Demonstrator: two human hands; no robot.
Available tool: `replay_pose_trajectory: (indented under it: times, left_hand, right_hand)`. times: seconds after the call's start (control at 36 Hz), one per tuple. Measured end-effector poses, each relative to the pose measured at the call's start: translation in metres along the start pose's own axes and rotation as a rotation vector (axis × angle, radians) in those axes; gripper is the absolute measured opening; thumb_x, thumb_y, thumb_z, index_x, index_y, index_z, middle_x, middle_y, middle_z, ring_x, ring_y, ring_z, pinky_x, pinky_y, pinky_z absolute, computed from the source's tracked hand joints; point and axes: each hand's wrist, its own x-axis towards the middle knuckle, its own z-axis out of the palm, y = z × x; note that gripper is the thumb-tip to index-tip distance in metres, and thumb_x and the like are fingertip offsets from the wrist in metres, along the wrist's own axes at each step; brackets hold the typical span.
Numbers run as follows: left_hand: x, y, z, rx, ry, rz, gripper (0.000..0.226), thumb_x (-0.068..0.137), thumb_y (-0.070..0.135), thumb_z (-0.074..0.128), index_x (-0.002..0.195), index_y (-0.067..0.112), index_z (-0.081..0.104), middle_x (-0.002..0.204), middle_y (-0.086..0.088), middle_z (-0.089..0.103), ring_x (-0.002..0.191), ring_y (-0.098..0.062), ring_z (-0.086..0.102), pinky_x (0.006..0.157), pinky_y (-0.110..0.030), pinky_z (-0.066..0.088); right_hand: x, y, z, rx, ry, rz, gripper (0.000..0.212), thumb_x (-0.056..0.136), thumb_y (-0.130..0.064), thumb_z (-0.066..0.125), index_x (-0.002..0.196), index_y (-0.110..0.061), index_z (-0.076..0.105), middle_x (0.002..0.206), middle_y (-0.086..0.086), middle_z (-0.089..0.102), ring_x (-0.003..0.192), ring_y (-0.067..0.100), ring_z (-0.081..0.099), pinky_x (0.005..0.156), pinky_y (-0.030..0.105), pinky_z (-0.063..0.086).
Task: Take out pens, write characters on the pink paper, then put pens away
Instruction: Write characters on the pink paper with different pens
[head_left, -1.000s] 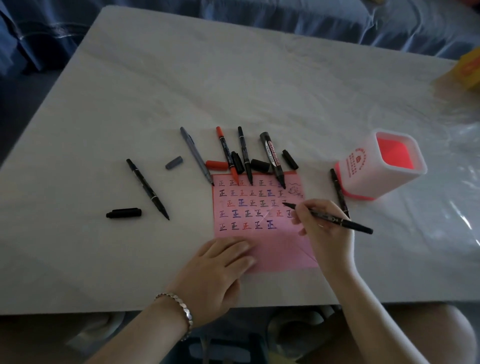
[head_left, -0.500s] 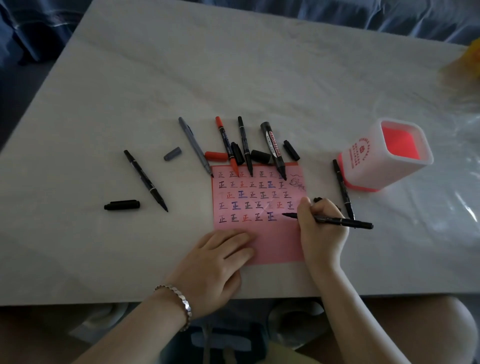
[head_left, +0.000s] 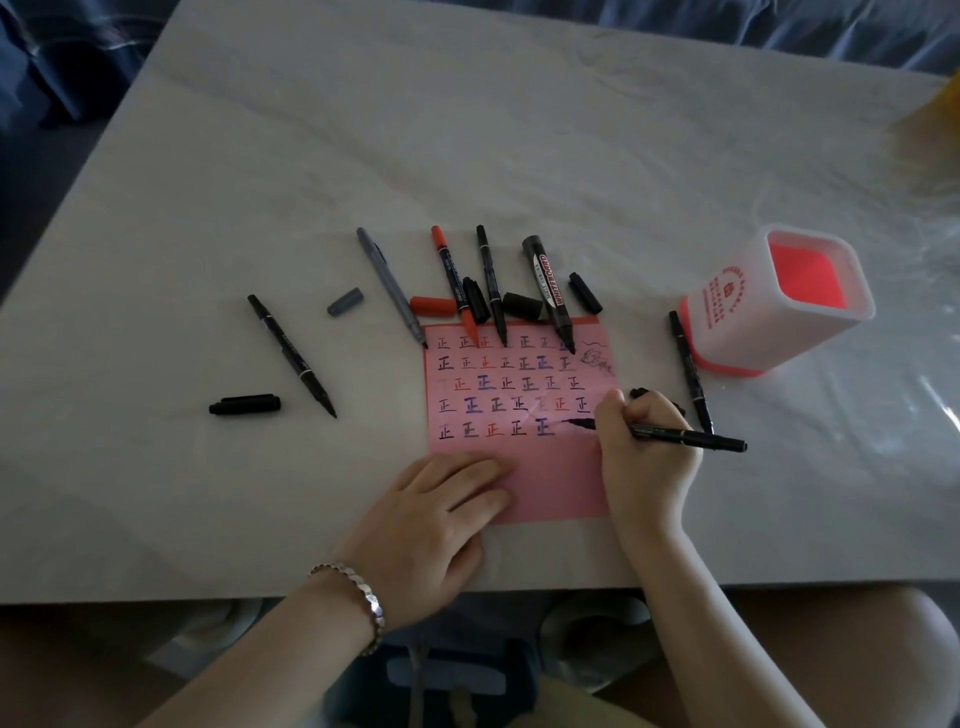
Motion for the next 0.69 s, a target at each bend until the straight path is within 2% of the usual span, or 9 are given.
replay_pose_trajectory:
  times: [0.22,0.31,0.36,0.42,0.56,0.69]
  left_hand:
    - [0.0000,-0.0006,0.0010,0.004,-0.012,-0.015,0.036,0.077,0.026,0.041,0.105,0.020,0.063,0.120,0.003,0.061,0.113,-0.012,0.045,0.096,-0.027,0.038]
    - [-0.0002,-0.0010,0.0017,-0.002,-0.009,-0.011,0.036,0.077,0.025,0.041,0.105,0.020,0.063,0.121,0.002,0.060,0.113,-0.012,0.045,0.096,-0.027,0.038]
    - [0.0000,-0.0007,0.0013,0.007,-0.010,-0.010,0.036,0.077,0.026,0.041,0.105,0.020,0.063,0.120,0.002,0.061,0.112,-0.012,0.045,0.096,-0.028,0.038]
    - [0.0005,-0.0003,0.0007,0.012,-0.011,-0.011,0.036,0.077,0.026,0.041,0.104,0.021,0.064,0.120,0.003,0.061,0.112,-0.011,0.045,0.095,-0.027,0.038]
    - [0.0005,-0.0008,0.0012,0.006,0.001,-0.009,0.036,0.078,0.025,0.041,0.104,0.020,0.065,0.120,0.002,0.061,0.112,-0.012,0.045,0.096,-0.028,0.037]
    - [0.0003,-0.0006,0.0013,0.006,0.008,-0.009,0.036,0.078,0.026,0.041,0.104,0.020,0.065,0.119,0.003,0.062,0.112,-0.012,0.045,0.095,-0.028,0.039]
  right_hand:
    - [0.0008,0.0046,0.0006,0.031,0.002,0.031,0.036,0.083,-0.005,0.059,0.049,-0.005,0.044,0.046,-0.008,0.050,0.044,0.007,0.043,0.046,0.010,0.033]
    - [0.0001,0.0038,0.0013,0.028,0.019,0.037,0.035,0.080,-0.005,0.058,0.049,0.000,0.041,0.043,0.001,0.042,0.044,0.008,0.037,0.047,0.007,0.033]
    - [-0.0003,0.0032,0.0010,0.025,0.033,0.039,0.035,0.078,-0.003,0.056,0.048,0.003,0.039,0.044,0.018,0.042,0.044,0.010,0.034,0.053,0.003,0.036]
    - [-0.0006,0.0023,0.0010,0.020,0.035,0.044,0.035,0.078,0.000,0.057,0.048,0.004,0.039,0.044,0.022,0.044,0.044,0.011,0.033,0.057,0.002,0.038]
    - [0.0003,0.0001,0.0013,0.019,0.054,0.065,0.035,0.078,0.000,0.057,0.048,0.001,0.040,0.045,0.012,0.040,0.045,0.010,0.036,0.046,0.011,0.032]
    - [-0.0004,-0.0009,0.0017,0.015,0.049,0.055,0.033,0.077,-0.005,0.056,0.048,0.001,0.041,0.046,0.017,0.046,0.046,0.011,0.038,0.046,0.015,0.034]
